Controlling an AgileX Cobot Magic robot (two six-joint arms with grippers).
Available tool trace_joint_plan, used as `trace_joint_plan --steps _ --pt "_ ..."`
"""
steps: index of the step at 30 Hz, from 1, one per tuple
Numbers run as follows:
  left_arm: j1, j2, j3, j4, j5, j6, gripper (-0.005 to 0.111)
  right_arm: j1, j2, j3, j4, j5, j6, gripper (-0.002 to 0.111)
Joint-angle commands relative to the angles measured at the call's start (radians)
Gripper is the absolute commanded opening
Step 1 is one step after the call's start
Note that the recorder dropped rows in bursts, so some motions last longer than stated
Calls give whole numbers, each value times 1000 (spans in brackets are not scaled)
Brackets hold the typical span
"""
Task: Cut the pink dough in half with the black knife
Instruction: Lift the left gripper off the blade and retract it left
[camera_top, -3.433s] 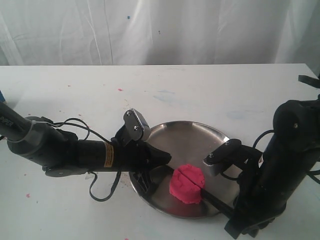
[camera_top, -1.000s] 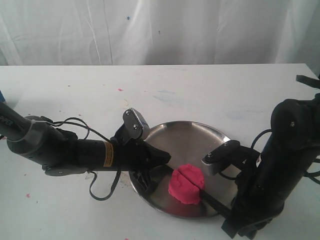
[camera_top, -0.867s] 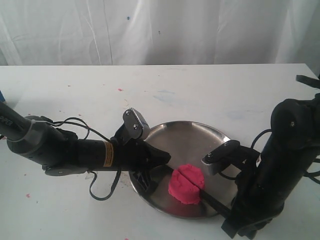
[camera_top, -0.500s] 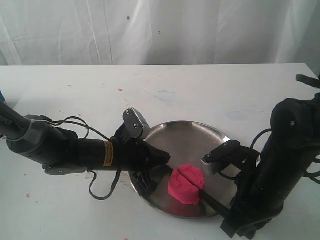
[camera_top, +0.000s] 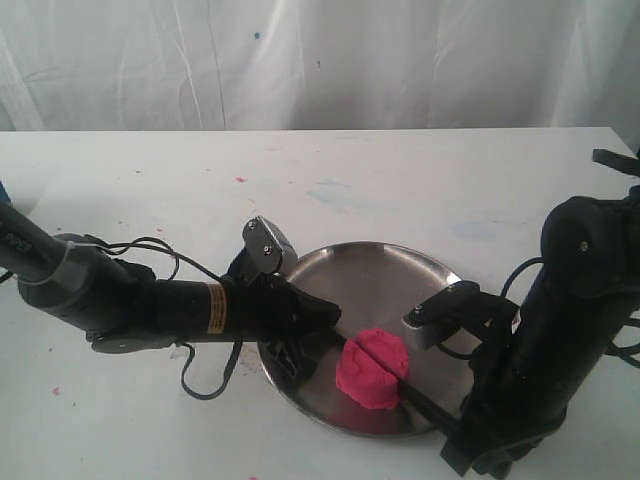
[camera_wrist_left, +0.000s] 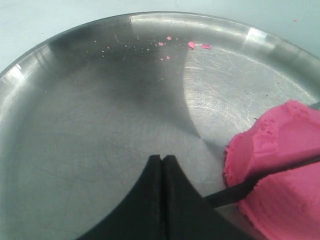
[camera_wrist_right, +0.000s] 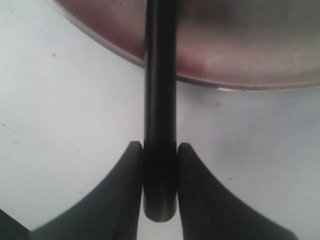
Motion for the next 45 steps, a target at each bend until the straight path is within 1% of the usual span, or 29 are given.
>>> trace_joint_plan --steps 1,4,6,10,13,17,19,21,23,26,28,29,30,31,35,39,42,45 --pt "-7 31 15 55 98 1 0 1 11 1 0 -12 12 0" --pt "-3 29 15 28 62 1 0 1 11 1 0 -12 12 0" --pt "5 14 15 6 8 6 0 1 11 1 0 -12 12 0" --pt "34 -64 15 1 -69 8 0 1 11 1 0 -12 12 0" --pt "54 -151 15 15 -51 38 0 1 11 1 0 -12 12 0" --pt "64 -269 15 -49 -23 73 0 1 11 1 0 -14 12 0" --pt "64 -334 15 -58 -9 73 0 1 11 1 0 -14 12 0" --pt "64 -406 15 -38 29 73 0 1 11 1 0 -14 12 0" --pt "64 -472 15 -9 116 73 0 1 11 1 0 -14 12 0" --pt "64 -574 26 67 320 73 0 1 11 1 0 -14 12 0" --pt "64 -627 53 76 436 64 0 1 11 1 0 -14 12 0" --pt "64 -680 94 76 532 62 0 1 11 1 0 -14 12 0" --pt "64 -704 113 76 559 62 0 1 11 1 0 -14 12 0" --pt "64 -746 168 76 576 70 0 1 11 1 0 -14 12 0" --pt "64 -832 330 74 560 82 0 1 11 1 0 -14 12 0" --pt "64 -899 449 55 562 82 0 1 11 1 2 -11 12 0" --pt "64 -924 474 -71 541 82 0 1 11 1 11 -11 12 0" --pt "64 -925 474 -95 437 82 0 1 11 1 21 -11 12 0"
